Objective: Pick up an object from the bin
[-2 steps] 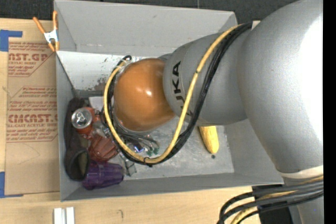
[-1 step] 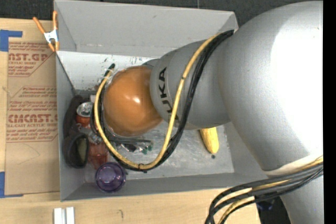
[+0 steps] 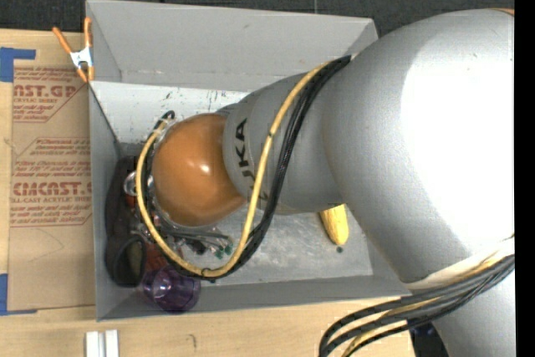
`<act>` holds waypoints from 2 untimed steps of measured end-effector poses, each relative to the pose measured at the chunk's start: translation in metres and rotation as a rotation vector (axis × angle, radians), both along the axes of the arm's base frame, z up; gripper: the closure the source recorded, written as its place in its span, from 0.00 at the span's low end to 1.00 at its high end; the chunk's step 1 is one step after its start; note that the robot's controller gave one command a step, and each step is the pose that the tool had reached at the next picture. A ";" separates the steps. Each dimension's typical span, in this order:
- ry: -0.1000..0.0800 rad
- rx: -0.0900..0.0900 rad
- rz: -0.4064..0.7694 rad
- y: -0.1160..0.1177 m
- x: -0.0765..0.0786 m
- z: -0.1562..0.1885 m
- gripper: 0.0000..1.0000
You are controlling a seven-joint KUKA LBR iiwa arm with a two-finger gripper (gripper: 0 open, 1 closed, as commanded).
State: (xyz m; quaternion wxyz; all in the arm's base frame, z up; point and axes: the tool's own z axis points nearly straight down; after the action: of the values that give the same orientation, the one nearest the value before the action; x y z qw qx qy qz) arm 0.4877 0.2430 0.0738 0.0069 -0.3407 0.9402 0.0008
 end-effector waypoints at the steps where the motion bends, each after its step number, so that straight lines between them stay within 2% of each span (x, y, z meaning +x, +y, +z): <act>1: 0.000 0.000 0.000 0.000 0.000 0.000 1.00; 2: 0.002 -0.001 0.000 0.000 0.000 0.002 1.00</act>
Offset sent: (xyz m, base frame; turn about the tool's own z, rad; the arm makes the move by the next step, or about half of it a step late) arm 0.0000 0.0000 0.0163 0.0000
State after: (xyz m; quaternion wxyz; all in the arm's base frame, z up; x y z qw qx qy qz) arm 0.4875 0.2427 0.0755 0.0058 -0.3406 0.9402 0.0006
